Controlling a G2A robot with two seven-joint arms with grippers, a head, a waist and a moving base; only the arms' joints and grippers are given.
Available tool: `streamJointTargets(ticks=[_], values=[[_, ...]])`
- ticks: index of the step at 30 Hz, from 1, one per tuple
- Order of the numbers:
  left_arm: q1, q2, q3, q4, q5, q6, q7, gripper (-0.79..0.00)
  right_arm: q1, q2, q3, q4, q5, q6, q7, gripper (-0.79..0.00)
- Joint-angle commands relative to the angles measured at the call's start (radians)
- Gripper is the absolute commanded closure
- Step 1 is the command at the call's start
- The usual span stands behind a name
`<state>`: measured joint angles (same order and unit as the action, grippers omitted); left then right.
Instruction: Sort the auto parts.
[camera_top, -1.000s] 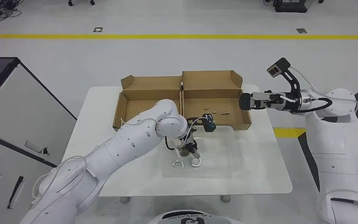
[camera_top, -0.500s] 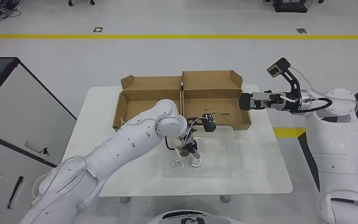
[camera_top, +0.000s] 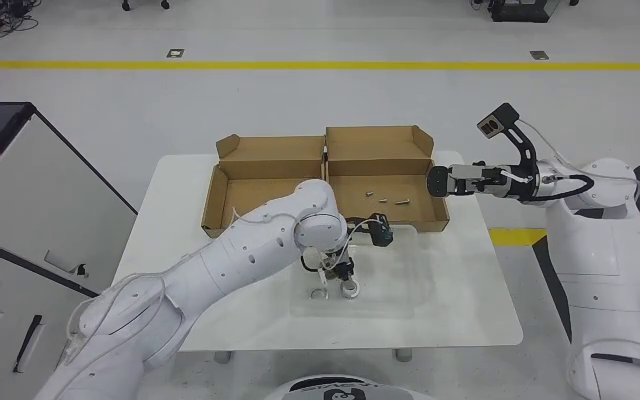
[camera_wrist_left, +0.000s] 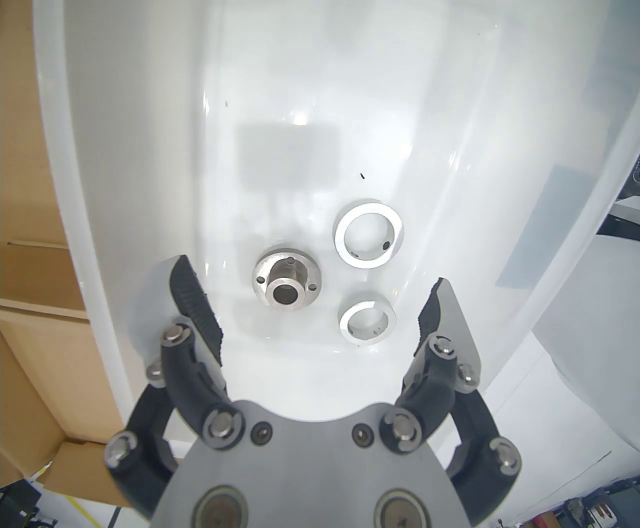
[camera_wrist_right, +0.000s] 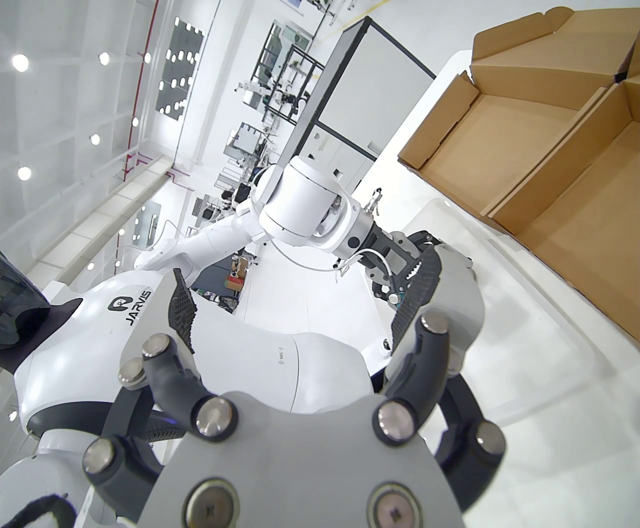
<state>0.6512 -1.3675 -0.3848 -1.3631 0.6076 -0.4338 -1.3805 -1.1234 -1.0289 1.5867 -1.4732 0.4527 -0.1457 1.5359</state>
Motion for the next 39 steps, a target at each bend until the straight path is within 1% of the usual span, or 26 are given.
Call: streamJointTargets(ticks=[1, 2, 4, 7, 9, 11, 15, 16, 17, 19, 22, 27, 29, 39], values=[[-0.007, -0.01, 0.017, 0.015, 0.005, 0.005, -0.007, -0.785, 0.0, 0.0, 0.0, 0.0, 0.0, 0.0, 0.0, -0.785], [-0.011, -0.016, 0.025, 0.021, 0.006, 0.006, -0.008, -0.77, 0.0, 0.0, 0.0, 0.0, 0.0, 0.0, 0.0, -0.785], [-0.017, -0.026, 0.038, 0.036, 0.006, 0.007, -0.007, -0.643, 0.0, 0.0, 0.0, 0.0, 0.0, 0.0, 0.0, -0.785], [-0.025, -0.04, 0.054, 0.054, 0.008, 0.005, -0.009, -0.619, 0.0, 0.0, 0.0, 0.0, 0.0, 0.0, 0.0, -0.785], [-0.029, -0.048, 0.065, 0.064, 0.005, 0.001, -0.007, -0.551, 0.0, 0.0, 0.0, 0.0, 0.0, 0.0, 0.0, -0.785], [-0.034, -0.055, 0.079, 0.074, 0.004, 0.001, -0.007, -0.56, 0.0, 0.0, 0.0, 0.0, 0.0, 0.0, 0.0, -0.785], [-0.051, -0.067, 0.117, 0.089, -0.009, -0.003, -0.003, -0.542, 0.0, 0.0, 0.0, 0.0, 0.0, 0.0, 0.0, -0.785], [-0.055, -0.07, 0.126, 0.091, -0.017, -0.004, -0.002, -0.557, 0.0, 0.0, 0.0, 0.0, 0.0, 0.0, 0.0, -0.785], [-0.06, -0.072, 0.134, 0.096, -0.026, -0.006, 0.0, -0.554, 0.0, 0.0, 0.0, 0.0, 0.0, 0.0, 0.0, -0.785], [-0.071, -0.077, 0.151, 0.105, -0.034, -0.005, 0.0, -0.496, 0.0, 0.0, 0.0, 0.0, 0.0, 0.0, 0.0, -0.785], [-0.082, -0.083, 0.171, 0.115, -0.048, -0.008, 0.002, -0.477, 0.0, 0.0, 0.0, 0.0, 0.0, 0.0, 0.0, -0.785], [-0.096, -0.094, 0.201, 0.128, -0.063, -0.019, 0.013, -0.388, 0.0, 0.0, 0.0, 0.0, 0.0, 0.0, 0.0, -0.785], [-0.1, -0.1, 0.212, 0.138, -0.067, -0.019, 0.013, -0.366, 0.0, 0.0, 0.0, 0.0, 0.0, 0.0, 0.0, -0.785], [-0.086, -0.123, 0.215, 0.165, -0.057, -0.019, 0.013, -0.351, 0.0, 0.0, 0.0, 0.0, 0.0, 0.0, 0.0, -0.785]])
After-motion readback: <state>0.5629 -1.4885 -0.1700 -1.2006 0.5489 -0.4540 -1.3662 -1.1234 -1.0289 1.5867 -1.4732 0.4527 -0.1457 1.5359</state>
